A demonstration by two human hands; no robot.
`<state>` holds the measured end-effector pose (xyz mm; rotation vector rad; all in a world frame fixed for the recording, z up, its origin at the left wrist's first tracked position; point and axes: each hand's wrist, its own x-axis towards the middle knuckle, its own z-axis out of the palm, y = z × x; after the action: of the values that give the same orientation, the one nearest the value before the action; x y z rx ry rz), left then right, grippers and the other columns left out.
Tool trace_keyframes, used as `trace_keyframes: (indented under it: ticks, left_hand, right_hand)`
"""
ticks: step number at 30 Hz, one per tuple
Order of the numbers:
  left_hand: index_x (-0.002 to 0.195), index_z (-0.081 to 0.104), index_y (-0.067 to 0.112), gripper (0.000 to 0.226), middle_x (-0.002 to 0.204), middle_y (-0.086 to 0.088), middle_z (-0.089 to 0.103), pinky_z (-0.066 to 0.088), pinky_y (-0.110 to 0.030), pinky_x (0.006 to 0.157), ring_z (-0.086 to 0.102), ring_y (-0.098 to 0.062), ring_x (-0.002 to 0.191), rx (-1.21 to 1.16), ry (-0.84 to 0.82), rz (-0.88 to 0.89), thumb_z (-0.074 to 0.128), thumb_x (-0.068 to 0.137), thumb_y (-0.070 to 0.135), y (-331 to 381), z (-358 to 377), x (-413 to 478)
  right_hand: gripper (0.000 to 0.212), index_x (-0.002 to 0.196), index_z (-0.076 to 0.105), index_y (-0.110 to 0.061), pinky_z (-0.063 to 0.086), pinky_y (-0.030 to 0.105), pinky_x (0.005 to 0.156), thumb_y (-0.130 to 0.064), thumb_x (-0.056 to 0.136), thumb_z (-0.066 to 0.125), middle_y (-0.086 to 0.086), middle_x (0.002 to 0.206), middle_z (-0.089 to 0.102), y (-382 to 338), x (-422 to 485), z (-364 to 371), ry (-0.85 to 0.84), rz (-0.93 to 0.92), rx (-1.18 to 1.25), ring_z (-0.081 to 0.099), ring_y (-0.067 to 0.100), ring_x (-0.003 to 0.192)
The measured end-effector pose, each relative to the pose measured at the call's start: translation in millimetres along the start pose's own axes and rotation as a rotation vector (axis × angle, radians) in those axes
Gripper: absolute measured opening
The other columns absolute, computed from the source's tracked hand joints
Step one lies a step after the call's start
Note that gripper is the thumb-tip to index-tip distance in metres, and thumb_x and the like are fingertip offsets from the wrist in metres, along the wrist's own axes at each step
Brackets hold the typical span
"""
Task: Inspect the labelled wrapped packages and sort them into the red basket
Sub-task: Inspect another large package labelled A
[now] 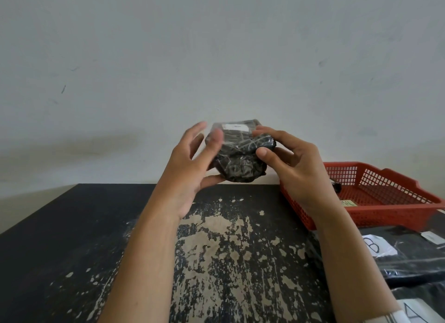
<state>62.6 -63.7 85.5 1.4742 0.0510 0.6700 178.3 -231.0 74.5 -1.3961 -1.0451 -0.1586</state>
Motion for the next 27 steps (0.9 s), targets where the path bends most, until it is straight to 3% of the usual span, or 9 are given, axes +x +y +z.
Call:
trace_keyframes:
  ticks: [5, 9, 12, 15, 19, 21, 22, 25, 27]
  left_hand:
    - [0.133, 0.065, 0.024, 0.072, 0.127, -0.007, 0.073, 0.062, -0.051, 0.088, 0.074, -0.031, 0.111, -0.219, -0.003, -0.233, 0.042, 0.089, 0.076, -3, -6, 1]
    - [0.135, 0.063, 0.022, 0.04, 0.119, -0.006, 0.077, 0.06, -0.039, 0.084, 0.075, -0.025, 0.108, -0.238, -0.009, -0.24, 0.051, 0.103, 0.044, -3, -4, 0]
    - [0.137, 0.06, 0.022, 0.036, 0.12, -0.005, 0.077, 0.059, -0.037, 0.083, 0.075, -0.023, 0.107, -0.232, -0.031, -0.199, 0.057, 0.101, 0.017, -6, -4, 2]
    - [0.136, 0.059, 0.029, 0.046, 0.12, 0.0, 0.077, 0.057, -0.039, 0.091, 0.072, -0.021, 0.113, -0.11, -0.101, -0.142, 0.061, 0.097, 0.003, -11, -5, 3]
    - [0.135, 0.054, 0.04, 0.062, 0.12, 0.01, 0.075, 0.055, -0.026, 0.091, 0.067, -0.008, 0.115, 0.178, -0.182, -0.066, 0.065, 0.093, -0.005, -15, -5, -1]
    - [0.129, 0.057, 0.043, 0.052, 0.122, 0.011, 0.073, 0.051, -0.034, 0.106, 0.063, -0.008, 0.12, 0.253, -0.183, -0.049, 0.071, 0.093, 0.009, -16, -3, -1]
    - [0.127, 0.059, 0.042, 0.042, 0.123, 0.011, 0.072, 0.046, -0.04, 0.113, 0.061, -0.009, 0.122, 0.265, -0.182, -0.049, 0.076, 0.09, 0.029, -16, -2, -2]
    - [0.126, 0.059, 0.045, 0.082, 0.128, 0.014, 0.066, 0.031, -0.055, 0.119, 0.051, -0.012, 0.131, 0.258, -0.208, -0.098, 0.055, 0.06, 0.094, -11, -2, -2]
    - [0.135, 0.054, 0.046, 0.091, 0.134, 0.005, 0.064, 0.041, -0.06, 0.109, 0.052, -0.023, 0.135, 0.163, -0.237, -0.171, 0.034, 0.065, 0.1, -10, -3, 1]
  right_hand:
    - [0.03, 0.118, 0.074, -0.017, 0.054, 0.041, 0.109, -0.015, 0.088, 0.074, -0.007, 0.142, 0.065, -2, -2, -3, -0.144, -0.095, -0.009, 0.061, 0.011, 0.133]
    - [0.054, 0.134, 0.066, -0.025, 0.056, 0.034, 0.105, -0.027, 0.084, 0.085, -0.012, 0.153, 0.053, -5, -4, 0, -0.268, -0.02, 0.062, 0.062, 0.014, 0.133]
    - [0.066, 0.154, 0.044, -0.041, 0.057, 0.04, 0.104, -0.045, 0.094, 0.072, -0.015, 0.157, 0.048, -8, -3, 4, -0.141, 0.09, 0.1, 0.063, 0.007, 0.129]
    - [0.06, 0.152, 0.048, -0.037, 0.056, 0.049, 0.104, -0.051, 0.095, 0.06, -0.008, 0.141, 0.065, -6, 0, 5, -0.007, 0.211, 0.053, 0.064, 0.012, 0.128]
    - [0.024, 0.125, 0.071, -0.028, 0.06, 0.046, 0.097, -0.027, 0.104, 0.059, -0.007, 0.111, 0.08, -3, 0, 8, 0.113, 0.195, -0.047, 0.073, 0.011, 0.111]
    - [0.021, 0.12, 0.074, -0.026, 0.06, 0.047, 0.097, -0.022, 0.103, 0.063, -0.008, 0.11, 0.08, -1, 1, 9, 0.132, 0.195, -0.091, 0.072, 0.014, 0.113]
    - [0.021, 0.119, 0.075, -0.025, 0.061, 0.046, 0.096, -0.019, 0.102, 0.064, -0.008, 0.11, 0.079, -1, 1, 9, 0.128, 0.211, -0.096, 0.072, 0.016, 0.113]
    - [0.024, 0.113, 0.074, -0.027, 0.059, 0.038, 0.094, -0.01, 0.1, 0.066, -0.009, 0.109, 0.078, 2, 2, 9, 0.109, 0.224, -0.144, 0.07, 0.017, 0.114]
    - [0.029, 0.105, 0.074, -0.03, 0.059, 0.031, 0.092, -0.003, 0.099, 0.065, -0.01, 0.104, 0.079, 2, 1, 11, 0.095, 0.203, -0.131, 0.072, 0.01, 0.108]
